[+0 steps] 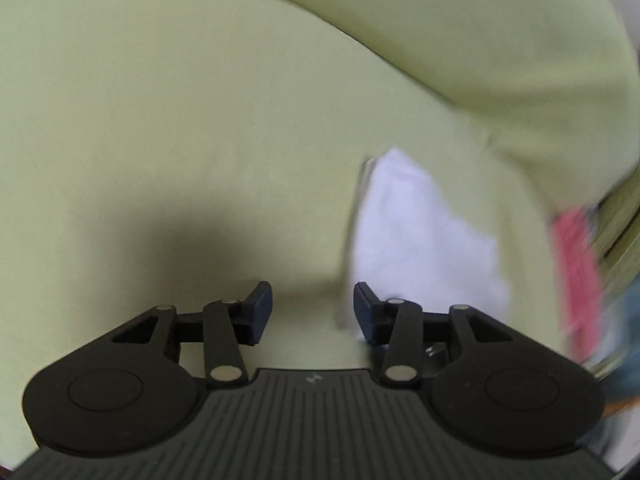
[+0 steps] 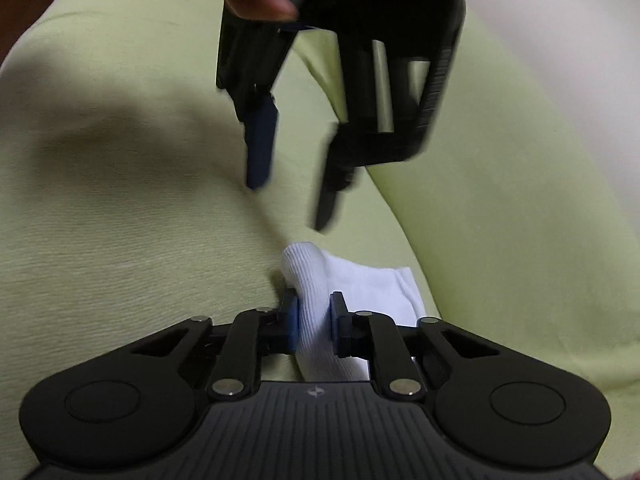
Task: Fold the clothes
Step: 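Grasp the folded tank top edge with the left gripper while the right gripper grasps the other edge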
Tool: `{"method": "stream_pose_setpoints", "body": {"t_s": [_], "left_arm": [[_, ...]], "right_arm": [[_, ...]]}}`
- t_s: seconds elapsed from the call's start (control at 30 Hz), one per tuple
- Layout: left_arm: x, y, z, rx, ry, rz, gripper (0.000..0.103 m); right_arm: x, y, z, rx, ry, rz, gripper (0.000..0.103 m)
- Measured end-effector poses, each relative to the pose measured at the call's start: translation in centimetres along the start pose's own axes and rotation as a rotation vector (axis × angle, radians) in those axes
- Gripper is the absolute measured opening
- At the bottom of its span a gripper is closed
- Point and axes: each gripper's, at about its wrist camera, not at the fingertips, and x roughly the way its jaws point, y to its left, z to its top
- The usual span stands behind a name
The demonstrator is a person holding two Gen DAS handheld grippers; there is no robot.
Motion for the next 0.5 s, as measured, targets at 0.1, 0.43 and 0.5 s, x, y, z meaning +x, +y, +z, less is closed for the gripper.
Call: {"method": "stream_pose_setpoints", "body": {"t_s": [0.1, 0.43, 0.5], "left_arm": [[0.9, 0.4, 1.0, -0.102, 0.031, -0.093, 0.056], [6.7, -1.1, 2.5, -0.191, 0.142, -0.237, 0.054], [8.0, -1.6, 2.7, -0.194, 0.164, -0.266, 0.035]], "right_arm": [[-0.6, -1.0, -0.4, 0.065, -0.033, -0.018, 0.011], [-2.2, -3.8, -1.4, 0.211, -0.114, -0.090, 0.010], [-2.4, -4.3, -1.7, 0.227, -0.127, -0.098, 0.010]]}}
